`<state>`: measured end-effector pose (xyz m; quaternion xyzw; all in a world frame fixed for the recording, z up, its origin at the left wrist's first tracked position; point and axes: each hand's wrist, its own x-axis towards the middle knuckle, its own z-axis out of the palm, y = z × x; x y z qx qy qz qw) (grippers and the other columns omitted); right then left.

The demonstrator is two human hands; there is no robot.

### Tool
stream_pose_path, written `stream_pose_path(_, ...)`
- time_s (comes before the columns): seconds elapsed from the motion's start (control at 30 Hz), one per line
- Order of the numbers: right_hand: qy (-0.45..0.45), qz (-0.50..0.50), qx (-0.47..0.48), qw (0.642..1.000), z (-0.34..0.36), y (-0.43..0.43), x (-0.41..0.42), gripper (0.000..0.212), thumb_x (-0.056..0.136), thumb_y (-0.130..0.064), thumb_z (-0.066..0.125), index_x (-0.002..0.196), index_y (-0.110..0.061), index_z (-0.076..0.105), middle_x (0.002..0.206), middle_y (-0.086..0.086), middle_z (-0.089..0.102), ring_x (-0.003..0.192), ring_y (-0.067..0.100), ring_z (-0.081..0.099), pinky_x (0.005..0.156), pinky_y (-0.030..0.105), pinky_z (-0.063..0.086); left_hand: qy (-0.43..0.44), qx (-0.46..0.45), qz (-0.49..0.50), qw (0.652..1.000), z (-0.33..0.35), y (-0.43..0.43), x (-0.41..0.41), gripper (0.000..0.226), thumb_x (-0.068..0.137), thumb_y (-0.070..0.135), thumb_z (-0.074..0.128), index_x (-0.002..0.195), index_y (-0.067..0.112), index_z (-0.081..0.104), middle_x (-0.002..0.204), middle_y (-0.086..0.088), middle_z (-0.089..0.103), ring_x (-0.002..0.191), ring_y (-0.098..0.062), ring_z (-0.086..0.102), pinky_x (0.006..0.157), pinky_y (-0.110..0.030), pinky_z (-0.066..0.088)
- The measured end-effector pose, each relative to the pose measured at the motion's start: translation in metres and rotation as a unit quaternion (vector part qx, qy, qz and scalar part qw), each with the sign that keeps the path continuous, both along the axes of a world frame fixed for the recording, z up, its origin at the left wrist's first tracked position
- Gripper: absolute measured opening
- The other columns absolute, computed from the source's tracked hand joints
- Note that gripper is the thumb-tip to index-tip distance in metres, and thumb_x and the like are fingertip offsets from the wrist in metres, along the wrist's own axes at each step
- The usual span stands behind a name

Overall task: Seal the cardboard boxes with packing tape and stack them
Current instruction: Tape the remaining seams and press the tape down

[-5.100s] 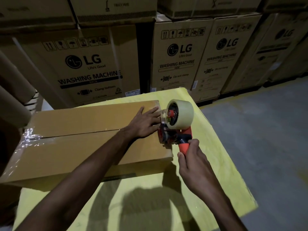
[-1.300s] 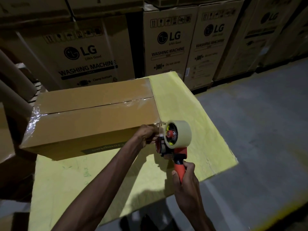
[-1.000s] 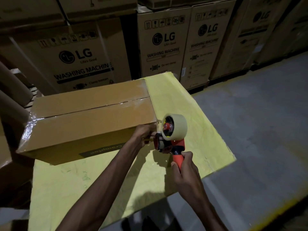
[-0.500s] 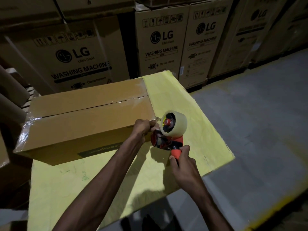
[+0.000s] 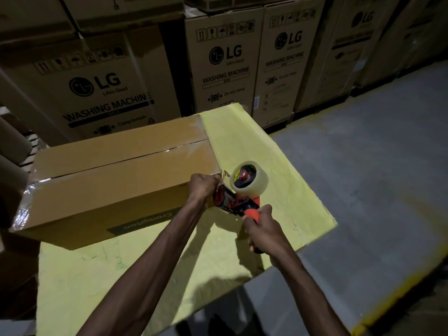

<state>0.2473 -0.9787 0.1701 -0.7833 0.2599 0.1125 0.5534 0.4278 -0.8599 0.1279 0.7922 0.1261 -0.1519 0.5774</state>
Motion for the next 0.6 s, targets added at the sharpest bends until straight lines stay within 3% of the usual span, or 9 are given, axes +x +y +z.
stream_pose_path(0.03,0.004,-0.006,0.013,1.000,-0.001,0.001,0.000,0.025,0.108,-0.030,0.047,0.120,-0.015,0.032,0.078,0.008,0.063,0.044,0.011,0.055,0.045,0.026,0.045,-0.005,-0.004,0.001,1.000,-0.003,-0.001,-0.002,0.028,0.095,0.018,0.073,0.072,0.002,0.076,0.056,0.002,0.065,0.050,-0.007,0.054,0.048,-0.017,0.037)
stream_pose_path(0.13,0.015,-0.022,0.039,0.999,-0.004,-0.002,0.003,0.026,0.107,-0.029,0.049,0.121,-0.015,0.033,0.073,0.008,0.062,0.044,0.012,0.054,0.045,0.027,0.044,-0.021,-0.016,0.005,1.000,-0.007,-0.001,-0.005,0.020,0.095,0.018,0.074,0.090,0.000,0.081,0.094,-0.005,0.077,0.077,-0.015,0.070,0.060,-0.022,0.050)
stream_pose_path(0.3,0.010,-0.017,0.028,0.999,-0.006,-0.003,0.007,0.027,0.108,-0.030,0.048,0.122,-0.016,0.031,0.075,0.008,0.062,0.049,0.016,0.055,0.049,0.030,0.047,-0.039,-0.005,-0.003,0.999,-0.008,-0.001,-0.003,0.016,0.096,0.019,0.073,0.087,0.007,0.081,0.089,-0.001,0.075,0.074,-0.009,0.068,0.067,-0.031,0.059)
stream_pose_path(0.43,0.004,-0.008,0.003,1.000,-0.008,-0.003,0.007,0.025,0.108,-0.031,0.048,0.119,-0.016,0.031,0.078,0.009,0.063,0.047,0.016,0.056,0.048,0.029,0.048,-0.049,0.007,-0.001,0.999,-0.010,-0.001,-0.005,0.017,0.095,0.022,0.074,0.088,0.009,0.083,0.097,-0.004,0.080,0.085,-0.013,0.073,0.075,-0.043,0.066)
stream_pose_path(0.6,0.003,-0.014,0.002,1.000,-0.014,-0.003,0.004,0.025,0.107,-0.032,0.049,0.116,-0.016,0.032,0.079,0.009,0.063,0.049,0.017,0.056,0.047,0.029,0.047,-0.074,0.019,0.001,0.997,-0.012,-0.002,-0.012,0.019,0.096,0.025,0.073,0.093,0.009,0.083,0.100,-0.004,0.079,0.082,-0.013,0.071,0.074,-0.034,0.063)
